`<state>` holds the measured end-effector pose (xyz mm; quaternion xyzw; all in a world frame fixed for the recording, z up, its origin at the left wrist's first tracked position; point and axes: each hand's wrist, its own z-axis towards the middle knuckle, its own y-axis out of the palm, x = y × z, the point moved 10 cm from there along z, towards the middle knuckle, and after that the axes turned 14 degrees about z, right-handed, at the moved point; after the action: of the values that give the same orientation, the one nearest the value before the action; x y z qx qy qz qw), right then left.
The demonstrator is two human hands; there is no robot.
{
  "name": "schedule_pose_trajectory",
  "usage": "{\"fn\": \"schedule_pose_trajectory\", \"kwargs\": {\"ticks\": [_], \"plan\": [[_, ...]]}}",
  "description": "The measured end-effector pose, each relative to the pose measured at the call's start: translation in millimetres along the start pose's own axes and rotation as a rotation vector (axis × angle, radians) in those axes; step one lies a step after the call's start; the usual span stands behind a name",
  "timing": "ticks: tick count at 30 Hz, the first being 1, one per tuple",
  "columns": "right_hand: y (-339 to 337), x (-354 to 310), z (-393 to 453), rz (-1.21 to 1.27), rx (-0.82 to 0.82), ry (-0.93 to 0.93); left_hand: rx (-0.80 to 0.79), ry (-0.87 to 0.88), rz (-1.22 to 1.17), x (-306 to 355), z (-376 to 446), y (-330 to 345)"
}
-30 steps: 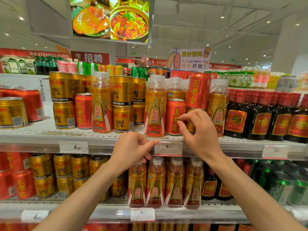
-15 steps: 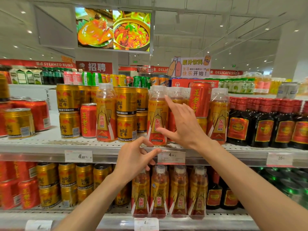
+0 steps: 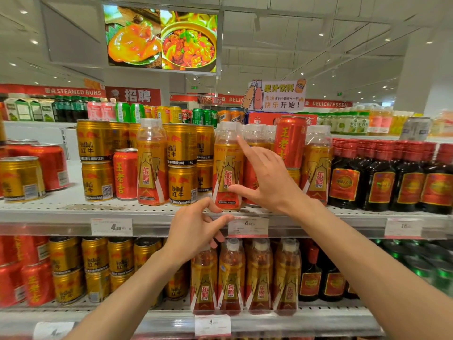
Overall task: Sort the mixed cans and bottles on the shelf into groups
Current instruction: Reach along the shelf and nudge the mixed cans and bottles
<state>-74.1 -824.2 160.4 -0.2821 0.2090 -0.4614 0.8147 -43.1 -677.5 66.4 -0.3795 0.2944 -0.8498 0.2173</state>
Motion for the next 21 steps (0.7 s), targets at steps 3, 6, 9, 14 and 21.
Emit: {"fn": "schedule_pose_trajectory", "kwargs": {"ticks": [3, 6, 9, 14, 21], "plan": [[-27.9, 4.9, -11.4, 0.017, 0.103, 0.033, -0.007, -0.001, -0.004, -1.3, 1.1, 0.7], [-49.2, 10.0, -33.3, -0.052, 0.2, 0.069, -0.011, 0.01, 0.006, -1.2, 2.4, 1.7], [-35.3, 21.2, -44.8, -0.056, 0.099, 0.189, -0.01, 0.008, 0.01, -1.4, 2.0, 1.5], [-12.8, 30.1, -45.2, -0.005, 0.093, 0.273, -0.014, 0.002, 0.006, -0.2, 0.9, 0.6], [-15.7, 27.7, -41.7, 0.055, 0.192, 0.271, 0.002, 0.003, 0.005, 0.6, -0.4, -1.8]]}}
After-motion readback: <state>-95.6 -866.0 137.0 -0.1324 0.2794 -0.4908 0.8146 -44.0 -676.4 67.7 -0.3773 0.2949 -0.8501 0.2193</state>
